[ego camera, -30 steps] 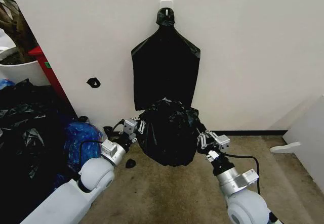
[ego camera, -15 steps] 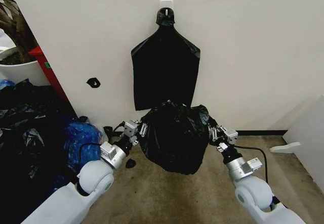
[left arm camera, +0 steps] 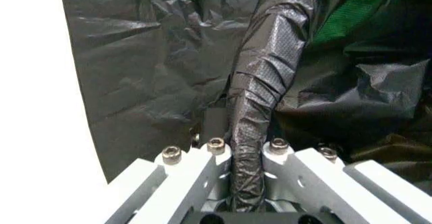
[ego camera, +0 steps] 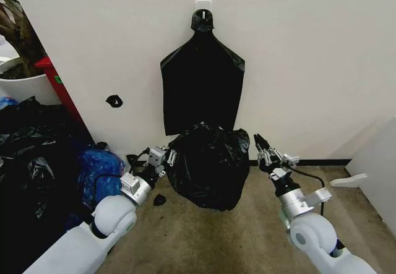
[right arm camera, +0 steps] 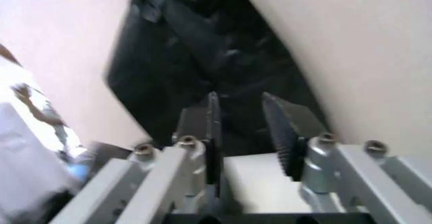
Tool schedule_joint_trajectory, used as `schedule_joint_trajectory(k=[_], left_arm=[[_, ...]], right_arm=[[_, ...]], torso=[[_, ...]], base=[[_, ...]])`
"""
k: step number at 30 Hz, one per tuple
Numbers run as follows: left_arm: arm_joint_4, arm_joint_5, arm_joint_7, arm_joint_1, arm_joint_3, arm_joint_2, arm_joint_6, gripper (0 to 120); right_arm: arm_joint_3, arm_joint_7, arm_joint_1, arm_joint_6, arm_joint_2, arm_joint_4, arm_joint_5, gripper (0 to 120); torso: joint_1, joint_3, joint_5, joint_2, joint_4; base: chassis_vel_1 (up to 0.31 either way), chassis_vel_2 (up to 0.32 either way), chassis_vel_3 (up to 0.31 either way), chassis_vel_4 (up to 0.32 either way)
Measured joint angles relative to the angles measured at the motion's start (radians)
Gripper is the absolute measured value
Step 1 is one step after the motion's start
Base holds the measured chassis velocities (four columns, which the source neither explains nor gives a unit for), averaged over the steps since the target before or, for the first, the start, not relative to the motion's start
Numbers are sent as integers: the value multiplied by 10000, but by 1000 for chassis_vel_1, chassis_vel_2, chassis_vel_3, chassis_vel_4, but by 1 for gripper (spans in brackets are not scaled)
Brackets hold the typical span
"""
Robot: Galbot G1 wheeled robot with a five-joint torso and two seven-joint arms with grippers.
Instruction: Place the garbage bag over the trash bin.
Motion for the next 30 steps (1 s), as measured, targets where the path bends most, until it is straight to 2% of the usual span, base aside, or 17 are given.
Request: schedule_joint_trajectory(k=[3, 5, 11, 13, 17, 19, 21, 27, 30], left_arm=[[2, 0, -33, -21, 2, 16, 3, 1], [2, -1, -40, -25, 0, 26, 5, 1], [-5, -18, -76, -51, -14, 48, 18, 1], [-5, -18, -79, -52, -14, 47, 19, 1], [25, -18, -84, -78, 7, 33, 19, 1], [59, -19, -86, -94, 21, 25, 20, 1], [69, -20, -87, -100, 24, 25, 20, 1], [76, -38, -84, -129, 44, 46, 12, 1], [75, -45, -79, -138, 50, 49, 10, 1]], right_arm=[[-180, 60, -85, -265, 76, 550, 725, 39], [-215, 20, -102, -302, 82, 556, 708, 41], [-283, -554, -149, -298, 74, -21, 33, 66], [-282, -651, -155, -263, 78, -96, -41, 68], [-282, -940, -163, -144, 89, -295, -123, 55], [-280, -1151, -163, -65, 95, -369, -101, 46], [-278, -1252, -156, -27, 99, -410, -101, 42], [-272, -1653, 12, 274, 156, -860, -306, 16], [-261, -1717, 64, 359, 161, -1058, -460, 10]], torso=[[0, 0, -1, 0, -1], [0, 0, 0, 0, -1], [0, 0, 0, 0, -1], [0, 0, 1, 0, -1], [0, 0, 1, 0, -1], [0, 0, 0, 0, -1], [0, 0, 1, 0, -1], [0, 0, 1, 0, 0], [0, 0, 1, 0, 0]], base=[[0, 0, 0, 0], [0, 0, 0, 0], [0, 0, 0, 0], [0, 0, 0, 0], [0, 0, 0, 0], [0, 0, 0, 0], [0, 0, 0, 0], [0, 0, 0, 0], [0, 0, 0, 0]])
